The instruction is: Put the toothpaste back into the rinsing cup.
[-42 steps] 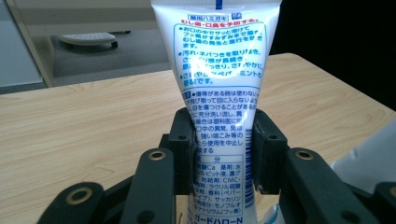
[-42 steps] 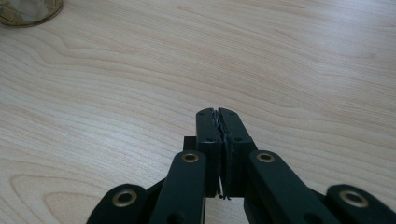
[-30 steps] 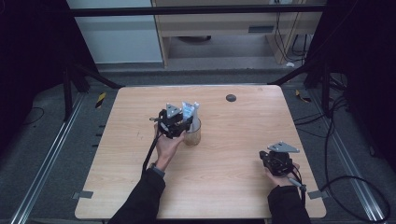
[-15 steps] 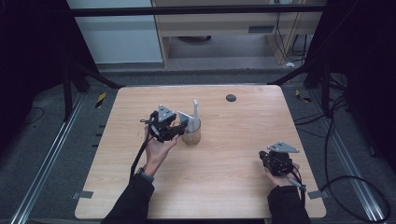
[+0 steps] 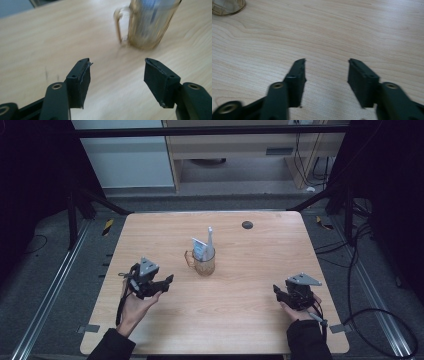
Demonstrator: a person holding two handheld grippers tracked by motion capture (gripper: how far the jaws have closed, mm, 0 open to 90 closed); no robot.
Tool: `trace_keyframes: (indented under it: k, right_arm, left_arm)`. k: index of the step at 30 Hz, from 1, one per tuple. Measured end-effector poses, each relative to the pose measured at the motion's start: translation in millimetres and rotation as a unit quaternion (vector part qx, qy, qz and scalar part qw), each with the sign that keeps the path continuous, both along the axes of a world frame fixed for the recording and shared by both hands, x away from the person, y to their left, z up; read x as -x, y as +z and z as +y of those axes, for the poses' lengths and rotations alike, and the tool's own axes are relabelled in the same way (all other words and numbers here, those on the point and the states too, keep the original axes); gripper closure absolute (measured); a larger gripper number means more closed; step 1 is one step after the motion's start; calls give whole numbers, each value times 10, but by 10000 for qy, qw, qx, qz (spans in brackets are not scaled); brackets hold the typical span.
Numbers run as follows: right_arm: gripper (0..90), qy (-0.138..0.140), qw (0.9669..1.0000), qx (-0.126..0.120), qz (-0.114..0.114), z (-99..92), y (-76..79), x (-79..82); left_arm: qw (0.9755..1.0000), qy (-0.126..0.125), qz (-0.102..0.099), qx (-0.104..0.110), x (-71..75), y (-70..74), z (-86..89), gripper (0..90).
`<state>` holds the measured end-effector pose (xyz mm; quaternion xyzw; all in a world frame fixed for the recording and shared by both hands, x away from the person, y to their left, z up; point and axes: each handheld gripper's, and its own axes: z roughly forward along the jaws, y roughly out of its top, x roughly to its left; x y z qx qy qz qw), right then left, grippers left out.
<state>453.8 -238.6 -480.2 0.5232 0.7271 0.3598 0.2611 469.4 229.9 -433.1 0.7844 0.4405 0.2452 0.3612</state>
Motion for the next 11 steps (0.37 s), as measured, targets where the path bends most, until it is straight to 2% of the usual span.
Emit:
trace_keyframes:
  k: [2,5,7,11]
  right_arm:
    - [341,6,10000,-3,22,-1,-17,-7]
    - [291,16,9999,-74,86,14,-32,-8]
    - [282,45,10000,-32,79,21,-40,-9]
    - [267,69,9999,-20,76,39,-39,0]
  left_arm:
    - [9999,106,98,41,69,-97,115,357]
    - [9993,284,193,175,149,-247,294,347]
    - [9987,366,339,79,146,-302,382,342]
    - [9973,661,277,188,143,-314,544,320]
